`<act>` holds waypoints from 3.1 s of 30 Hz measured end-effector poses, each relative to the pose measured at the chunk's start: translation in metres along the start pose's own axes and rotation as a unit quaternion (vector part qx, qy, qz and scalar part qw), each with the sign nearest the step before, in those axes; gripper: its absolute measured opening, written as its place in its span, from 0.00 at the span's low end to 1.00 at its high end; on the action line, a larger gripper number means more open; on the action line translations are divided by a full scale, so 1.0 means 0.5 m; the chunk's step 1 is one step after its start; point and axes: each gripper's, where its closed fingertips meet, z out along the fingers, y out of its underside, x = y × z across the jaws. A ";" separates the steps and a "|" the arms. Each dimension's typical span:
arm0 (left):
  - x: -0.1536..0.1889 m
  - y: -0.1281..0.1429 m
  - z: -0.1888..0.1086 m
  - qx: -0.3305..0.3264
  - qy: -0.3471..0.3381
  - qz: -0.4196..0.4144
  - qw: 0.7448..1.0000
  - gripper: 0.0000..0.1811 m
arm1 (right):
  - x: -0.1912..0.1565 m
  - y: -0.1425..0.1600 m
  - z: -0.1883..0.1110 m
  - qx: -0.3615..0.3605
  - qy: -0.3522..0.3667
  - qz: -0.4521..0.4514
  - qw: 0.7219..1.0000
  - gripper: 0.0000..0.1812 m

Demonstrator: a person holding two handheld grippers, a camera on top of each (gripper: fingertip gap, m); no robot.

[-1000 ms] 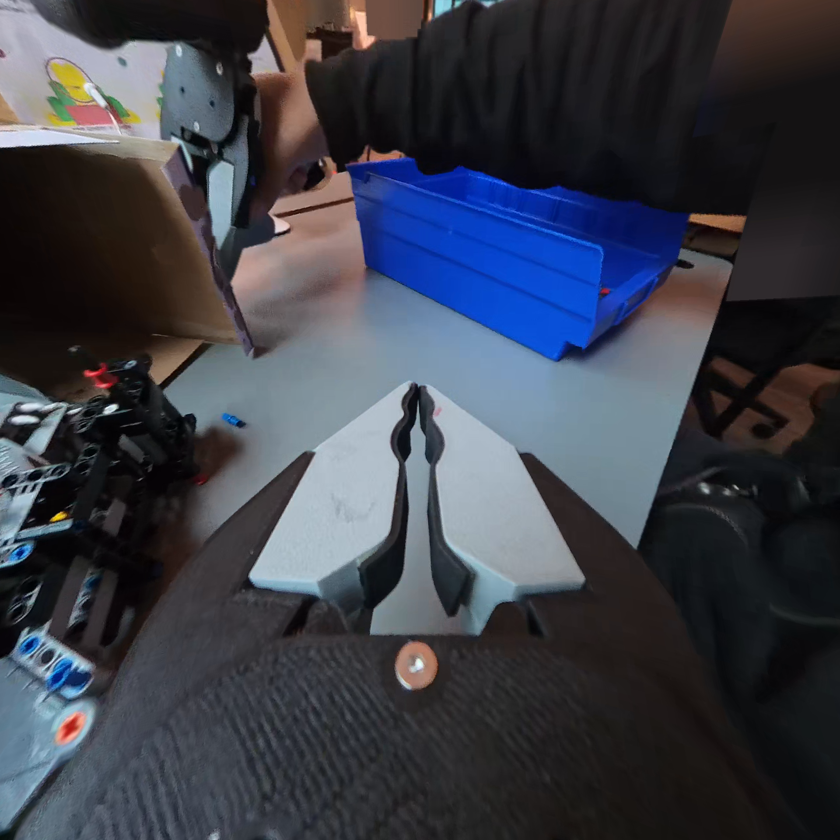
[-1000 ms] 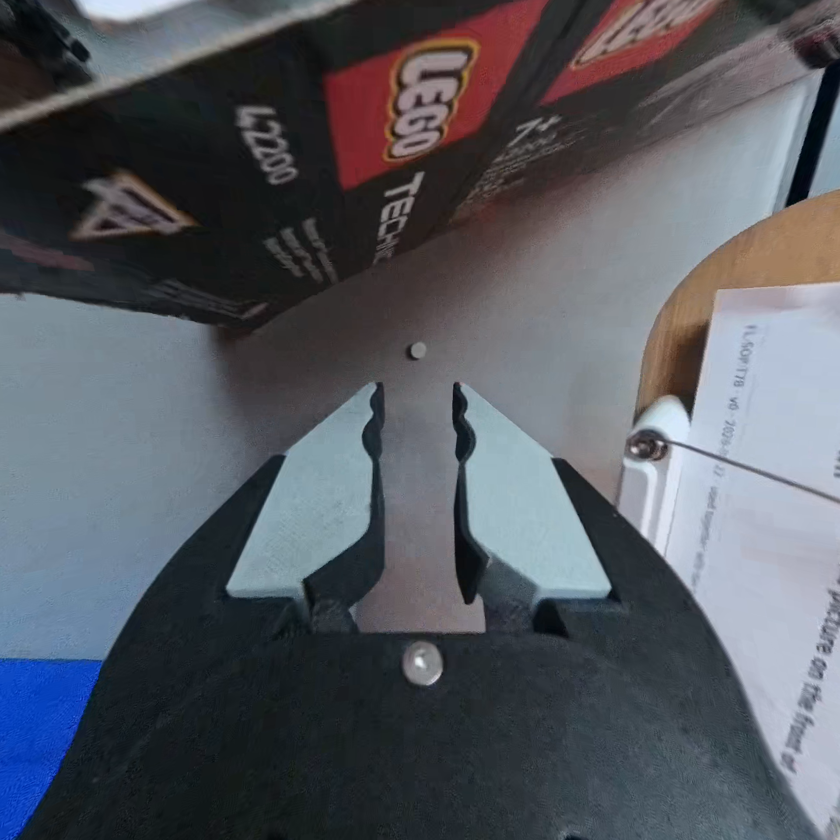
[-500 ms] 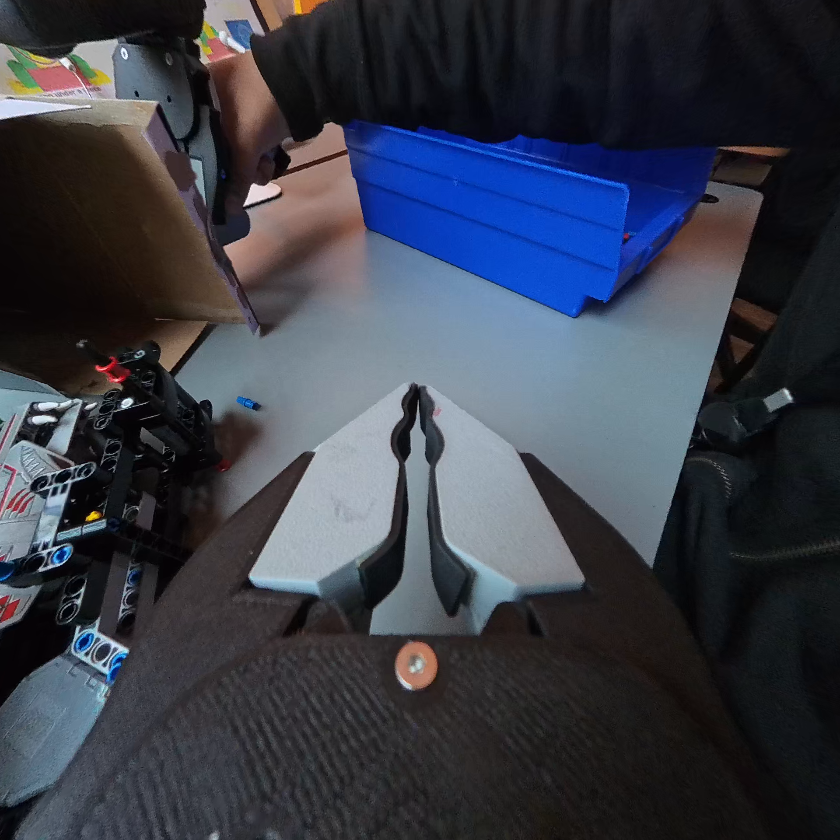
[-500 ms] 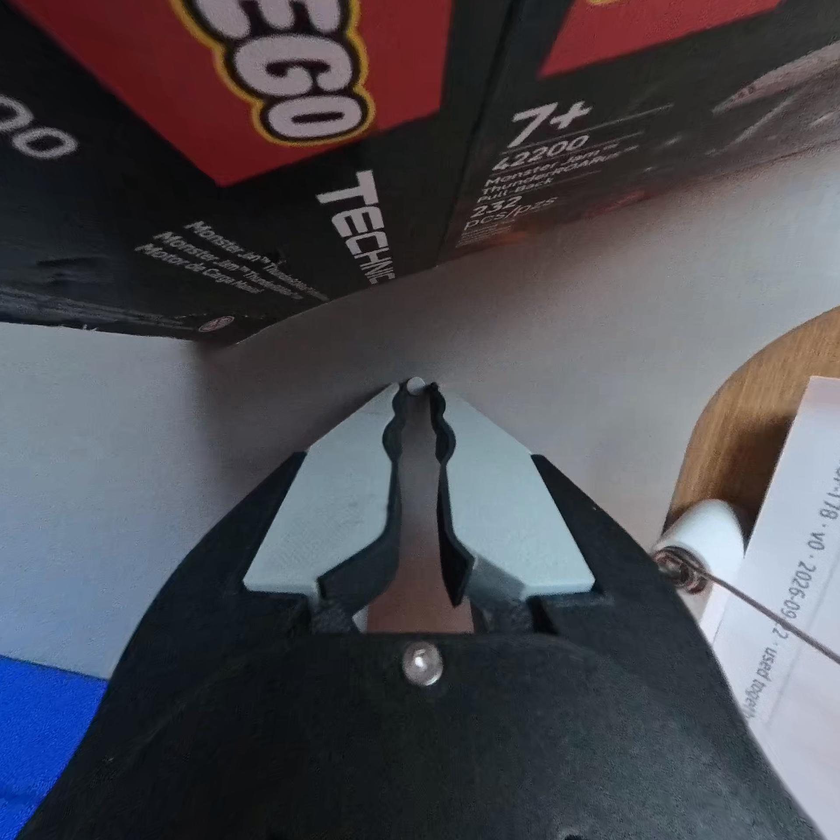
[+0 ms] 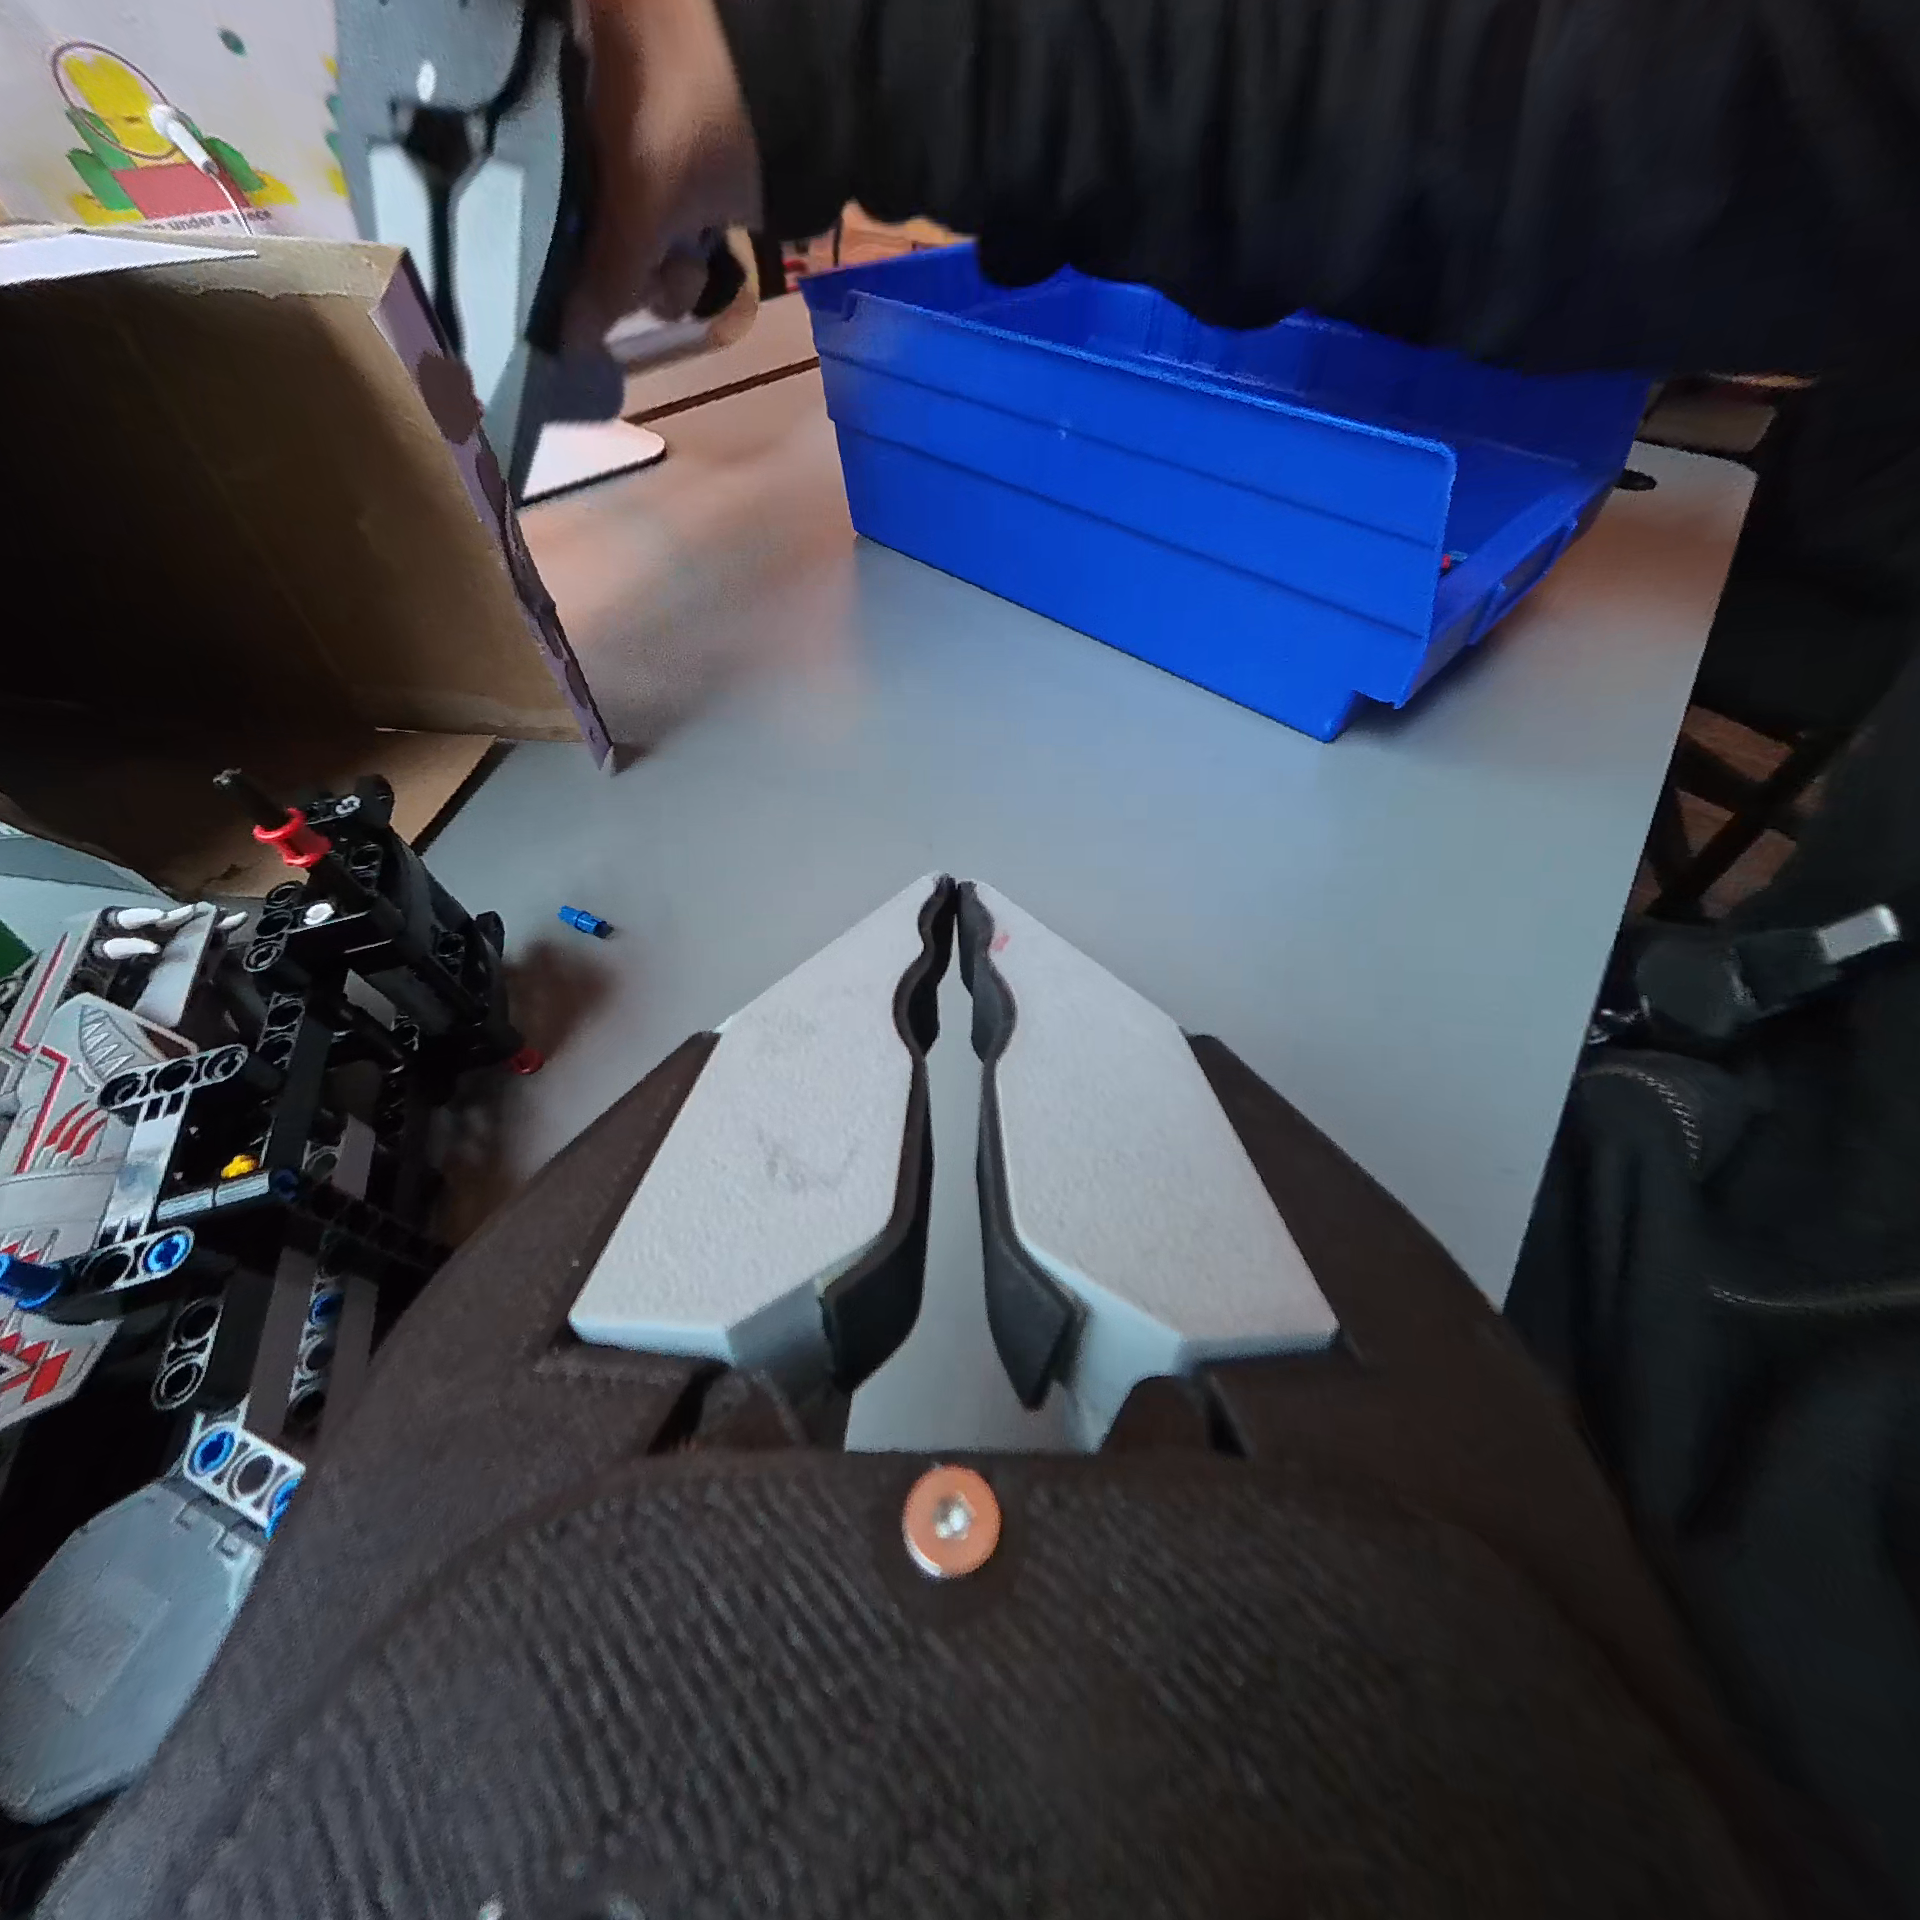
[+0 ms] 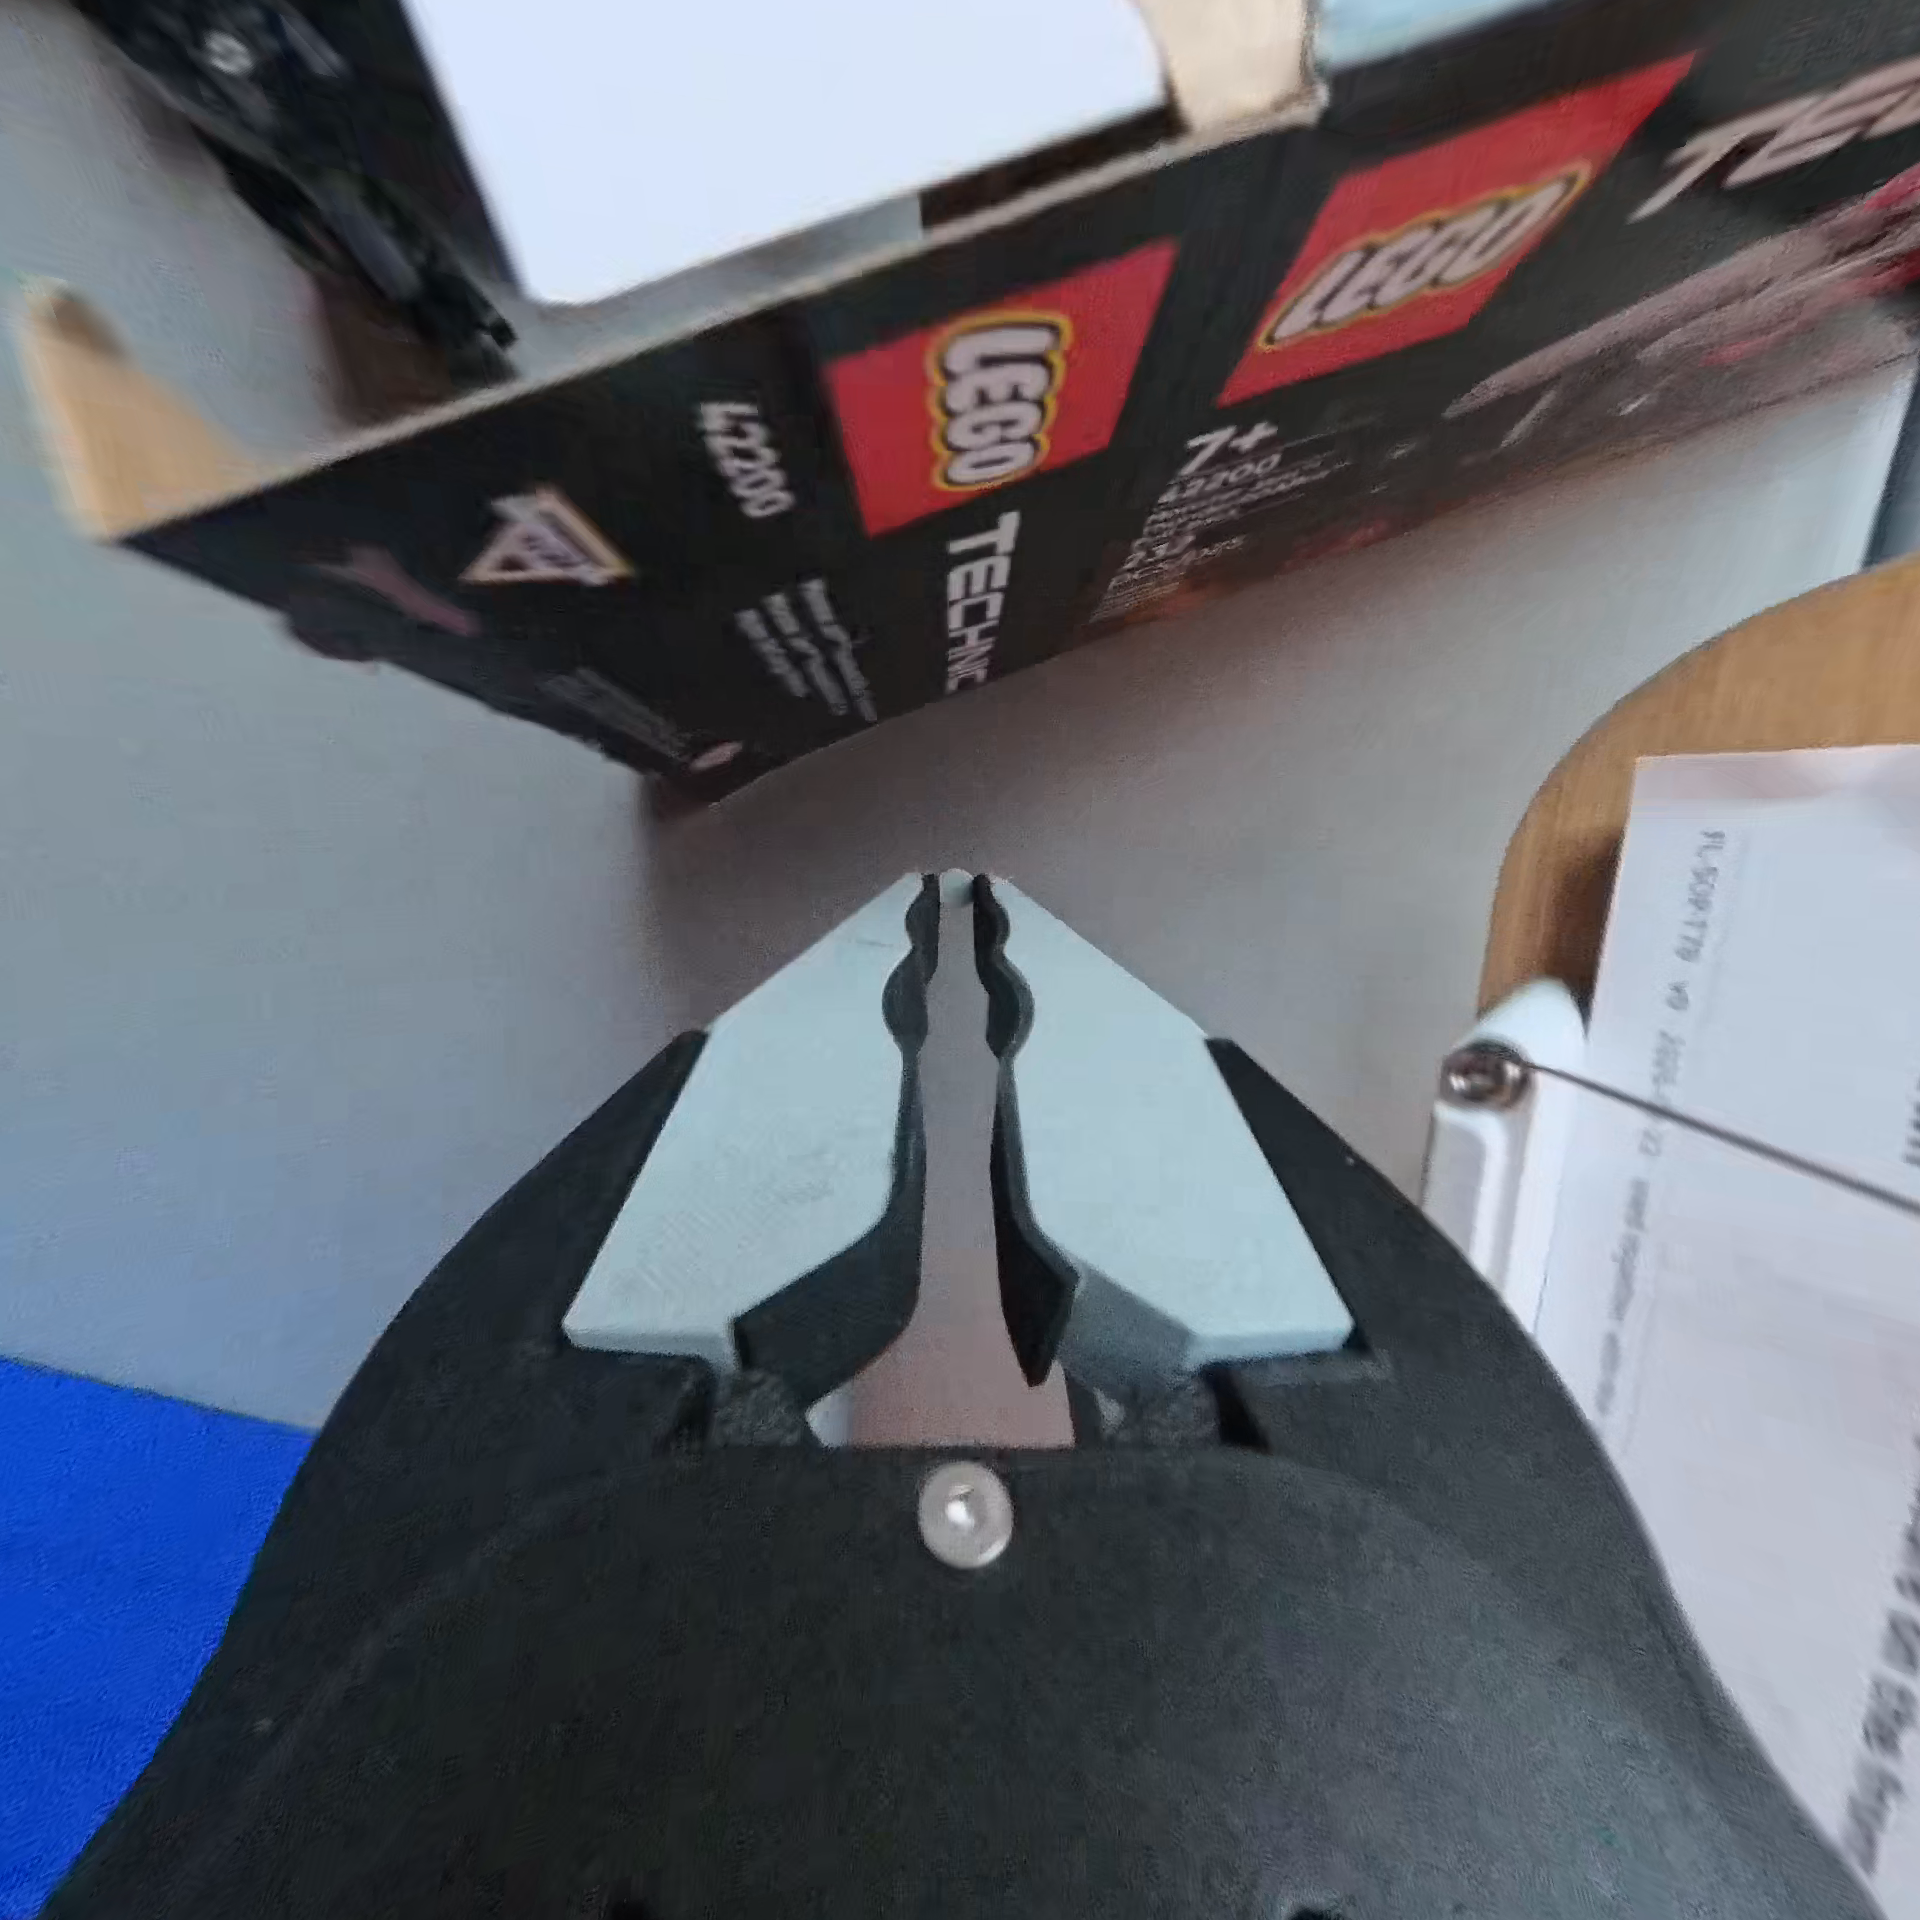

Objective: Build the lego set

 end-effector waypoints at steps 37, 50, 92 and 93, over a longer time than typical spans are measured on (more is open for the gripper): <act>0.012 0.013 0.027 -0.033 -0.025 0.061 0.997 0.00 | -0.486 0.387 -0.251 -0.033 0.257 0.296 0.919 0.27; 0.016 0.014 0.028 -0.035 -0.015 0.058 0.998 0.00 | -0.517 0.349 -0.283 0.065 0.210 0.144 0.965 0.23; 0.021 0.015 0.028 -0.035 -0.009 0.062 0.997 0.00 | -0.494 0.317 -0.242 0.019 0.177 0.128 0.976 0.20; 0.019 0.015 0.028 -0.035 -0.012 0.061 0.997 0.00 | -0.501 0.275 -0.251 0.069 0.185 0.147 0.969 0.26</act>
